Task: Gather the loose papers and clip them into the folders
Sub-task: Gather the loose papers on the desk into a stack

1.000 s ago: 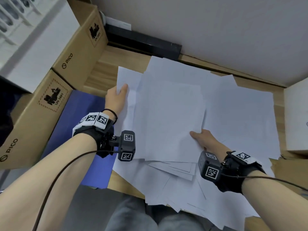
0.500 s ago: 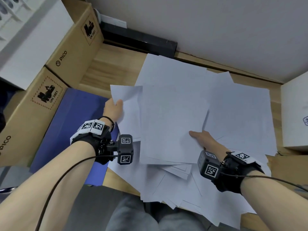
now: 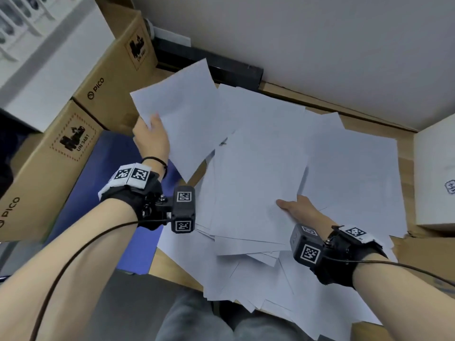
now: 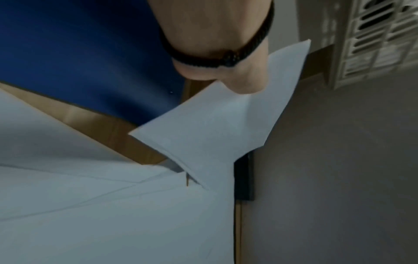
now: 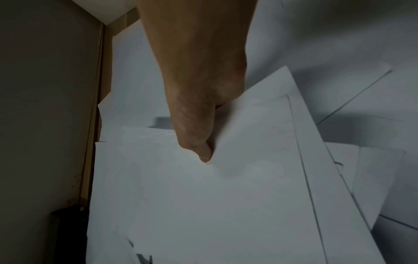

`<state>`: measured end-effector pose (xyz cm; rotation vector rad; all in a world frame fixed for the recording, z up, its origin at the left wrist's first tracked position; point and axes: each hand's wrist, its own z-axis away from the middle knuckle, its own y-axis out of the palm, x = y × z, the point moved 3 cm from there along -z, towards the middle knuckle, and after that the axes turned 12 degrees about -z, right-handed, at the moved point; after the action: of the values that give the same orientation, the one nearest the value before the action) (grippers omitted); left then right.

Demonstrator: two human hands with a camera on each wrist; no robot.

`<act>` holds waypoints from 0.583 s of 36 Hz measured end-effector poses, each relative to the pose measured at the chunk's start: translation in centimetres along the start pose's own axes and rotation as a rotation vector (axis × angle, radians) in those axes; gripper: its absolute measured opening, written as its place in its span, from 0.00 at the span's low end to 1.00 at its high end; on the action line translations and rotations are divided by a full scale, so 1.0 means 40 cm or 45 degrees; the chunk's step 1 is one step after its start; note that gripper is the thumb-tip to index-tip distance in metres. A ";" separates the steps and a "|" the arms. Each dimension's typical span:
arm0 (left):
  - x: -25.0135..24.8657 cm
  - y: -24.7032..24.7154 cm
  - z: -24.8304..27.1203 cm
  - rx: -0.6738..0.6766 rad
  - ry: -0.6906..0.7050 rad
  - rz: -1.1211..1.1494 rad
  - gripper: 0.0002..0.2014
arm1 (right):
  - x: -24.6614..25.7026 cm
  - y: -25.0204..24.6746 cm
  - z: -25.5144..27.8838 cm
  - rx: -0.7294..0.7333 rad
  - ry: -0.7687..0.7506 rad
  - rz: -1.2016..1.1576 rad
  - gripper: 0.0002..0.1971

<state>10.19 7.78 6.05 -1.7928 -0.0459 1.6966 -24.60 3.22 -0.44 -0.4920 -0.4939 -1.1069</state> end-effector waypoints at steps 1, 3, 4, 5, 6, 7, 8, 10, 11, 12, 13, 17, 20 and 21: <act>-0.019 0.006 0.002 0.039 0.058 0.046 0.12 | 0.002 0.002 0.002 -0.003 0.008 -0.020 0.13; -0.049 0.024 0.007 0.169 0.163 0.070 0.17 | 0.005 0.003 -0.004 -0.008 0.007 -0.062 0.11; -0.067 0.035 0.017 0.254 0.222 0.048 0.20 | 0.009 0.005 -0.004 -0.009 0.019 -0.077 0.11; -0.087 0.048 0.032 0.351 0.286 0.055 0.17 | 0.017 0.009 -0.001 -0.022 0.022 -0.092 0.12; -0.104 0.063 0.049 0.466 0.338 0.054 0.11 | 0.022 0.009 -0.006 -0.031 0.019 -0.092 0.16; -0.121 0.078 0.069 0.583 0.389 0.036 0.08 | 0.028 0.010 -0.008 -0.038 0.019 -0.104 0.20; -0.126 0.095 0.089 0.693 0.438 -0.011 0.13 | 0.034 0.011 -0.007 -0.052 0.027 -0.107 0.25; -0.119 0.128 0.131 0.904 0.585 -0.184 0.18 | 0.044 0.010 -0.004 -0.066 0.031 -0.123 0.25; -0.113 0.140 0.152 0.985 0.668 -0.286 0.17 | 0.045 0.008 -0.008 -0.066 0.029 -0.137 0.24; -0.103 0.150 0.170 1.049 0.719 -0.366 0.16 | 0.047 0.005 -0.011 -0.059 0.032 -0.147 0.20; -0.093 0.160 0.188 1.112 0.748 -0.411 0.17 | 0.051 0.004 -0.005 -0.049 0.026 -0.154 0.17; -0.060 0.190 0.252 1.325 0.788 -0.591 0.24 | 0.051 -0.006 0.007 -0.071 0.024 -0.159 0.20; -0.040 0.204 0.268 1.361 0.773 -0.699 0.27 | 0.048 -0.017 0.009 -0.082 0.007 -0.153 0.19; -0.037 0.207 0.271 1.365 0.777 -0.711 0.28 | 0.049 -0.019 0.016 -0.078 0.004 -0.154 0.19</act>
<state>-3.17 5.30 4.06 -1.1911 0.4866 0.5108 -24.65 1.93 1.36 -0.5190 -0.4933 -1.2412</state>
